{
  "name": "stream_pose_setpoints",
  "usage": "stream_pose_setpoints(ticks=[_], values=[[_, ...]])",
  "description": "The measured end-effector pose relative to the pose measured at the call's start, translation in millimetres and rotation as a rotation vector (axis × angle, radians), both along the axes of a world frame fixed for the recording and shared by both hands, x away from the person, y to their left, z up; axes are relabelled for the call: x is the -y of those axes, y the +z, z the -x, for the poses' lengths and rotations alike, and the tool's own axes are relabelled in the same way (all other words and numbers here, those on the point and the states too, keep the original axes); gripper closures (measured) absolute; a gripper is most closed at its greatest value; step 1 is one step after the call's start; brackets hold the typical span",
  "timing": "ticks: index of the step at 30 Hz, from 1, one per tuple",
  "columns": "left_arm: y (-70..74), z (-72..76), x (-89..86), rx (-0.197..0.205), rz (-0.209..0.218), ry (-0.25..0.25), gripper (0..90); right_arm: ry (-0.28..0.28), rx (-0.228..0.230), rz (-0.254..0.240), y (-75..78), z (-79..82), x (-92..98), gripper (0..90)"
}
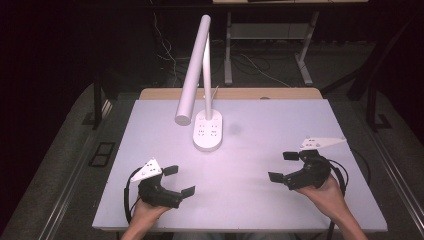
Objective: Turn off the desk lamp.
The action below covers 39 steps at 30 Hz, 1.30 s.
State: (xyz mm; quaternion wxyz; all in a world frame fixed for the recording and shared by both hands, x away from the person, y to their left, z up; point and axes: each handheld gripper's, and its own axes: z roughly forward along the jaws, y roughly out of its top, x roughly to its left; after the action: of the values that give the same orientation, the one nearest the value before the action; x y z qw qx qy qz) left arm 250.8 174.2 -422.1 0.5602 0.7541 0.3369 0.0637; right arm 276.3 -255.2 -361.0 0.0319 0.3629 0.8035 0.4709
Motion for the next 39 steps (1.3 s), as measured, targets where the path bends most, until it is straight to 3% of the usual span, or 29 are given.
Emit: stream_pose_setpoints(ticks=[10,39], values=[[0.0,-0.1,-0.2,0.003,0.002,0.001,0.0,0.021,0.005,0.024,9.8,-16.9,-11.2,0.9],[0.0,0.1,-0.7,-0.001,0.005,0.001,0.0,0.062,-0.013,0.086,15.9,-66.2,-47.7,0.9]])
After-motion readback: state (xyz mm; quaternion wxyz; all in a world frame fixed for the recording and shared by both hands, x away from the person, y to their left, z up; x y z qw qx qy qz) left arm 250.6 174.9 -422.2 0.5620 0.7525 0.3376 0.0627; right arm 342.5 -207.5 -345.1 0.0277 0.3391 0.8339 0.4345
